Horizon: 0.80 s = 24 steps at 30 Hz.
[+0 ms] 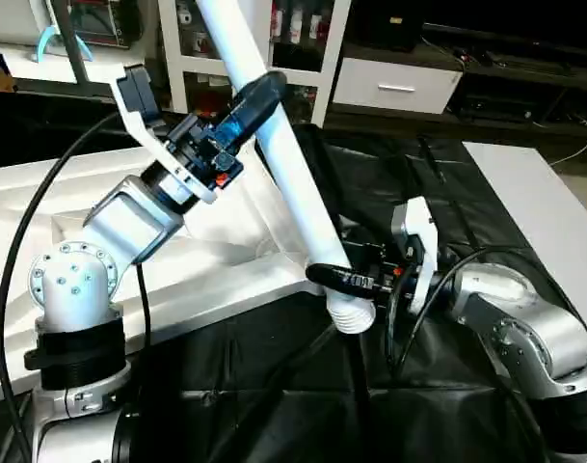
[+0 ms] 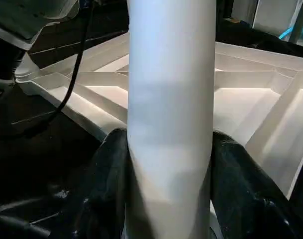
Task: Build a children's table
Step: Insert table leg to table base
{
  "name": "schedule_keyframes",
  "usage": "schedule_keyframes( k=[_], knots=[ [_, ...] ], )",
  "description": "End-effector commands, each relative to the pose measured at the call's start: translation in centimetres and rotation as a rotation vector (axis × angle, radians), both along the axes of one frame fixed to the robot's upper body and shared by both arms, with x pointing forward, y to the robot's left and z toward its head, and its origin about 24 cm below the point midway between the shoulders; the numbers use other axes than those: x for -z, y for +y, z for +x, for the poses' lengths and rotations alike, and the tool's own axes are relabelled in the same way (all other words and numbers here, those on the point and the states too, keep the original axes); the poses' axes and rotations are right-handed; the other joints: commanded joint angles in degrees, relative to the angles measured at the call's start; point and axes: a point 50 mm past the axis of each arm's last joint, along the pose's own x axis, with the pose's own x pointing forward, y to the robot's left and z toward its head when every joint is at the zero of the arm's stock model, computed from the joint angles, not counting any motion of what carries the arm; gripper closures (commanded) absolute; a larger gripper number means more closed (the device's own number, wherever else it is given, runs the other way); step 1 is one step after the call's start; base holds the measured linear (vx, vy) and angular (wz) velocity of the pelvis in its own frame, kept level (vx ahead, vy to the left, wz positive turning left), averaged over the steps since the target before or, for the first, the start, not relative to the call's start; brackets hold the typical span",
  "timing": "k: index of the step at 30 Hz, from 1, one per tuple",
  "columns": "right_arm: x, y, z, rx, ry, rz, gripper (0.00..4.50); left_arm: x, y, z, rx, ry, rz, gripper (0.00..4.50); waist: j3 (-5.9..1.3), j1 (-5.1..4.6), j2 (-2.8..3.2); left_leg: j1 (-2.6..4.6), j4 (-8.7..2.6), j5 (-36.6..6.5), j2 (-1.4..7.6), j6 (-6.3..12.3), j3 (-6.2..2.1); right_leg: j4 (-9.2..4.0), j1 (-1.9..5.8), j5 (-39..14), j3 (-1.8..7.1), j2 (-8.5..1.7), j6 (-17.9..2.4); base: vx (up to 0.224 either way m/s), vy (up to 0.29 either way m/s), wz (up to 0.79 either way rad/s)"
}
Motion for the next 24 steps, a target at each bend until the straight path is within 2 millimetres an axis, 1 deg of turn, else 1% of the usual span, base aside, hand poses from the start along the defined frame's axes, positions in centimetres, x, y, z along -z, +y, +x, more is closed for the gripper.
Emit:
schedule_keyframes(
  k=[1, 2, 4, 6, 7, 10, 12, 13, 15, 17, 18, 19, 20, 23, 24],
  knots=[
    [-0.8, -0.3, 0.2, -0.001, -0.038, -0.001, 2.68, -0.3, -0.1, 0.2, -0.004, 0.006, -0.014, 2.37, -5.23, -0.05, 0.93, 0.51, -1.82, 10.1, -1.68, -2.13, 1.13, -1.68, 4.88, 42.9, 2.19, -3.29, -6.0, 0.000, 0.000, 0.00],
    [-0.8, -0.3, 0.2, 0.000, -0.038, -0.001, 2.68, -0.3, -0.1, 0.2, -0.004, 0.007, -0.017, 2.37, -5.23, -0.06, 0.92, 0.49, -1.81, 10.3, -1.71, -2.08, 1.12, -1.63, 4.91, 43.1, 2.18, -3.24, -6.0, 0.000, 0.000, 0.00],
    [-0.9, -0.3, 0.2, 0.002, -0.040, -0.001, 2.68, -0.3, -0.1, 0.2, -0.006, 0.008, -0.022, 2.55, -5.27, -0.08, 0.89, 0.46, -1.76, 10.5, -1.76, -1.97, 1.15, -1.61, 4.95, 43.6, 2.22, -3.26, -6.0, 0.000, 0.000, 0.00],
    [-0.9, -0.3, 0.3, 0.003, -0.042, -0.001, 2.68, -0.3, -0.1, 0.2, -0.009, 0.009, -0.023, 2.63, -5.26, -0.11, 0.91, 0.44, -1.77, 10.5, -1.78, -1.86, 1.14, -1.59, 4.97, 43.7, 2.18, -3.19, -6.0, 0.000, 0.000, 0.00],
    [-0.9, -0.3, 0.3, 0.003, -0.042, -0.001, 2.68, -0.3, -0.1, 0.2, -0.009, 0.009, -0.023, 2.63, -5.23, -0.14, 0.80, 0.43, -1.79, 10.5, -1.79, -1.84, 1.16, -1.64, 4.97, 43.6, 2.18, -3.21, -5.9, 0.000, 0.000, 0.00],
    [-0.9, -0.3, 0.4, 0.009, -0.048, -0.003, 2.69, -0.3, 0.0, 0.3, -0.019, 0.010, -0.021, 2.70, -5.17, -0.15, 0.91, 0.48, -1.84, 9.7, -1.71, -2.05, 1.16, -1.79, 4.88, 42.4, 2.25, -3.39, -6.0, 0.000, 0.000, 0.00],
    [-1.0, -0.3, 0.5, 0.015, -0.044, 0.015, 2.69, -0.3, 0.1, 0.5, -0.046, 0.018, 0.010, 2.71, -5.14, -0.18, 0.99, 0.64, -1.94, 9.4, -1.54, -2.12, 1.08, -1.82, 4.68, 41.1, 2.17, -3.46, -6.2, 0.000, 0.000, 0.00],
    [-1.1, -0.3, 0.5, 0.017, -0.046, 0.018, 2.34, -0.3, 0.1, 0.6, -0.057, 0.024, 0.023, 2.72, -5.12, -0.22, 0.98, 0.66, -1.94, 9.4, -1.52, -2.08, 1.09, -1.85, 4.63, 40.8, 2.17, -3.46, -6.2, 0.000, 0.000, 0.00],
    [-1.2, -0.3, 0.7, 0.025, -0.048, 0.023, 1.99, -0.2, 0.1, 0.8, -0.078, 0.037, 0.074, 2.74, -5.18, -0.21, 1.05, 0.74, -1.88, 9.5, -1.49, -2.05, 1.10, -1.86, 4.56, 40.2, 2.18, -3.51, -6.5, 0.000, 0.000, 0.00],
    [-1.3, -0.4, 0.7, 0.029, -0.053, 0.022, 1.88, 0.0, 0.0, 1.1, -0.113, 0.063, 0.130, 2.78, -5.14, -0.12, 1.05, 0.67, -1.89, 9.4, -1.50, -2.23, 1.08, -1.86, 4.63, 39.9, 2.21, -3.57, -6.3, 0.000, 0.000, 0.00],
    [-1.3, -0.4, 0.7, 0.029, -0.053, 0.022, 1.78, 0.0, 0.0, 1.1, -0.114, 0.064, 0.131, 2.81, -5.15, -0.20, 1.10, 0.69, -1.93, 9.4, -1.49, -2.25, 1.08, -1.88, 4.55, 39.6, 2.19, -3.57, -6.1, 0.000, 0.000, 0.00],
    [-1.3, -0.4, 0.8, 0.026, -0.053, 0.021, 1.66, 0.0, -0.1, 1.4, -0.136, 0.079, 0.153, 2.84, -5.21, -0.17, 1.26, 0.75, -1.90, 9.5, -1.40, -2.35, 1.01, -1.86, 4.50, 39.6, 2.15, -3.63, -6.1, 0.000, 0.000, 0.00],
    [-1.4, -0.3, 0.8, 0.024, -0.056, 0.017, 1.57, 0.0, -0.2, 1.6, -0.160, 0.090, 0.181, 2.86, -5.19, -0.15, 1.15, 0.71, -1.85, 9.7, -1.45, -2.36, 1.02, -1.84, 4.55, 39.8, 2.19, -3.60, -6.2, 0.000, 0.000, 0.00],
    [-1.5, -0.2, 1.0, 0.040, -0.068, -0.001, 1.34, -0.2, -0.5, 1.9, -0.207, 0.102, 0.203, 2.88, -5.21, -0.11, 1.17, 0.64, -1.86, 9.8, -1.48, -2.54, 1.01, -1.85, 4.63, 39.8, 2.16, -3.66, -6.4, 0.000, 0.000, 0.00],
    [-1.5, 0.0, 1.3, 0.058, -0.077, -0.015, 1.23, -0.5, -0.7, 2.0, -0.234, 0.096, 0.219, 2.88, -5.23, -0.12, 1.02, 0.60, -1.84, 10.2, -1.56, -2.60, 1.03, -1.80, 4.73, 40.4, 2.20, -3.57, -6.5, 0.000, 0.000, 0.00]
  ],
)
